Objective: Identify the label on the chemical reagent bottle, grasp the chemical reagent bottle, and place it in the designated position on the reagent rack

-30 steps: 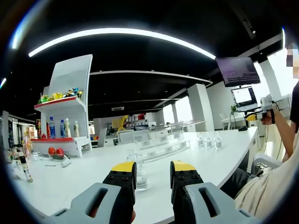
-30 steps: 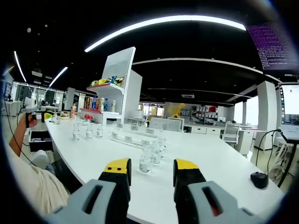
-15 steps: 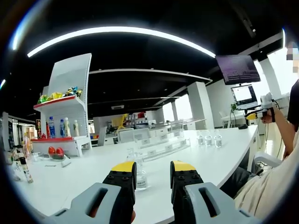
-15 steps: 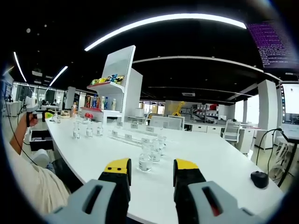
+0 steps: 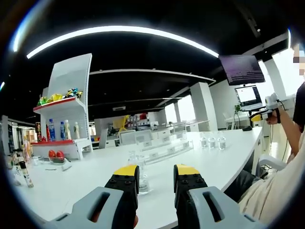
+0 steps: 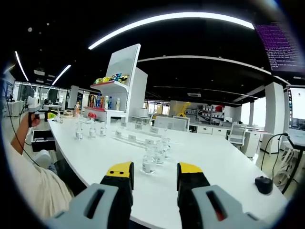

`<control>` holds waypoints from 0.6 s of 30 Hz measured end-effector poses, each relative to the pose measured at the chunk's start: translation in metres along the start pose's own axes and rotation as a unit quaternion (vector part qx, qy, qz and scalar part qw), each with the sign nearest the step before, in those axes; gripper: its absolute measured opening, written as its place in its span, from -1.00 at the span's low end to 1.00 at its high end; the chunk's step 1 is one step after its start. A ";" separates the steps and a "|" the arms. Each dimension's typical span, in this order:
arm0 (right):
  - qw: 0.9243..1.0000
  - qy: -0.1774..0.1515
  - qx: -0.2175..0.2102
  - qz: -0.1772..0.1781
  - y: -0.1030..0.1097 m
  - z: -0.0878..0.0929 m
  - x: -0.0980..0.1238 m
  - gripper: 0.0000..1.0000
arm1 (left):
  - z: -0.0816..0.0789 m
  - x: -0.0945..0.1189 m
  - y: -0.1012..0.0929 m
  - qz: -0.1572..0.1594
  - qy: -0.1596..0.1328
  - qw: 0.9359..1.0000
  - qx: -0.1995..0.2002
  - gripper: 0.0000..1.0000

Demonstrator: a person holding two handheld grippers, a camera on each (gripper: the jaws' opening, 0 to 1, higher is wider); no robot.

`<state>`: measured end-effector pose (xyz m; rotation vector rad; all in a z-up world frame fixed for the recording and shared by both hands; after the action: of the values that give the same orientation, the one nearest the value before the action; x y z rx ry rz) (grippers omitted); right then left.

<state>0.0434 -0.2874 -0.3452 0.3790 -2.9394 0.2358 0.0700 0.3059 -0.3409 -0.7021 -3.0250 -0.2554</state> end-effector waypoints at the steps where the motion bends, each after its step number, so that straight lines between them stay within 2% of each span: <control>1: 1.000 -0.001 -0.001 0.001 0.000 0.000 0.000 -0.29 | 0.000 0.000 0.000 0.000 -0.001 1.000 0.001 -0.40; 18: 1.000 -0.014 -0.007 0.008 -0.003 0.003 0.012 -0.29 | -0.003 0.006 -0.013 0.002 -0.007 1.000 -0.004 -0.41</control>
<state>0.0323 -0.2933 -0.3456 0.3585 -2.9704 0.2138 0.0590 0.2970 -0.3399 -0.7140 -3.0376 -0.2636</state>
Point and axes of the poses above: the point that each gripper's makers call its tool centre point, and the gripper's own axes: x roughly backward along the fingers, y roughly to its left, z roughly out of its underside, the point moved 8 cm from there along x, roughly backward along the fingers, and after that the axes turned 10 degrees about y, right-handed, at the moved point
